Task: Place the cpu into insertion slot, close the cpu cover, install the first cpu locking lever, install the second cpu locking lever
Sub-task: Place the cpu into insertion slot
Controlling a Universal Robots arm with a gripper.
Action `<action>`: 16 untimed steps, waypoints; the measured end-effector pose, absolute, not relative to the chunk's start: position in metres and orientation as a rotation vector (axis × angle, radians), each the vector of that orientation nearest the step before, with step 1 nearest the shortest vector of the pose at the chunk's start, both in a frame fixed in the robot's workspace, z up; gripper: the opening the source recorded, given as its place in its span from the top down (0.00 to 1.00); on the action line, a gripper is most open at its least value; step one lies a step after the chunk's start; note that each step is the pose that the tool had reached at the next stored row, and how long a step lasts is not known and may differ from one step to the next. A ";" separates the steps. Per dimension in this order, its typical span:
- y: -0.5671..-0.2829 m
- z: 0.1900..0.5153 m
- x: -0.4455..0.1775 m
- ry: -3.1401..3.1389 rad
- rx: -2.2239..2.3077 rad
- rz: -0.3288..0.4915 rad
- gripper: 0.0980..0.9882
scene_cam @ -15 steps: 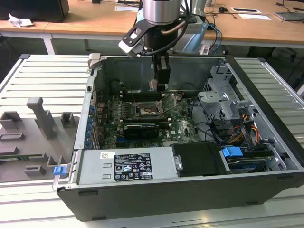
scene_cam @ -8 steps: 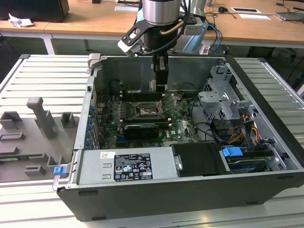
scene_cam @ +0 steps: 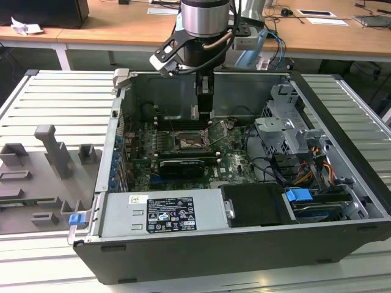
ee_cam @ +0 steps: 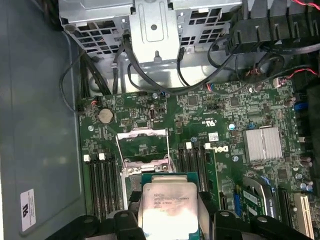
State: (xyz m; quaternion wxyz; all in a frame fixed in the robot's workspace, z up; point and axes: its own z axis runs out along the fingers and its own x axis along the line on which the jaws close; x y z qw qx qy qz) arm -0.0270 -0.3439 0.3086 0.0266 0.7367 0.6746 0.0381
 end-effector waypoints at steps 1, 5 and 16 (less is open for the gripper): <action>-0.344 0.307 -0.027 2.122 2.243 0.119 0.52; -0.344 0.303 -0.027 2.219 2.151 0.122 0.52; -0.340 0.278 -0.031 2.224 2.145 0.120 0.52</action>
